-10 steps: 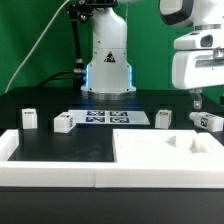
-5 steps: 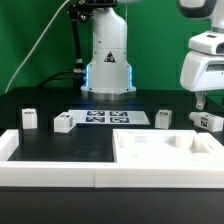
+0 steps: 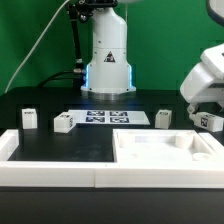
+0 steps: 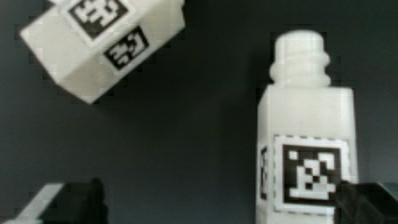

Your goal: Assemble one leg

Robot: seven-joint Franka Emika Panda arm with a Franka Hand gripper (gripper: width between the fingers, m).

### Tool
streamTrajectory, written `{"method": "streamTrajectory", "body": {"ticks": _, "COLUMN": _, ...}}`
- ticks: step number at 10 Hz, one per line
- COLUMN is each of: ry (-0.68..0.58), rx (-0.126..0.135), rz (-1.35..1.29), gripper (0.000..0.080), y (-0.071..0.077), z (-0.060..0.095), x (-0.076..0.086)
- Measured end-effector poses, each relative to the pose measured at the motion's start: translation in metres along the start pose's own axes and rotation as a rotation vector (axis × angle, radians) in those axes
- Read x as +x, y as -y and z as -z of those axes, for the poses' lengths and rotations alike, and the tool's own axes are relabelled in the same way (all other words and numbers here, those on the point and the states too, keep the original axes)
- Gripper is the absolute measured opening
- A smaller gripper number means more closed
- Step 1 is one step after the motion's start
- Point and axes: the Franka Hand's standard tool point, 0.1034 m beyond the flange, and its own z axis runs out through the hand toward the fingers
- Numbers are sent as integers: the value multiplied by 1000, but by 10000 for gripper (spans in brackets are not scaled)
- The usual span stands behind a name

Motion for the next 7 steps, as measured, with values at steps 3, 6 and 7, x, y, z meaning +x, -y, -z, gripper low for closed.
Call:
{"method": "streamTrajectory", "body": {"ticks": 3, "ry": 116, "rx": -2, "rz": -36, "gripper": 649, "y": 5, "z": 5, "x": 9}}
{"method": "streamTrajectory", "body": {"ticks": 6, "ry": 116, "rx": -1, "rz": -37, "gripper": 649, "y": 4, "z": 5, "x": 10}}
{"method": "streamTrajectory", "body": {"ticks": 7, "ry": 121, "rx": 9, "rz": -48, "gripper": 649, "y": 5, "z": 3, "x": 9}}
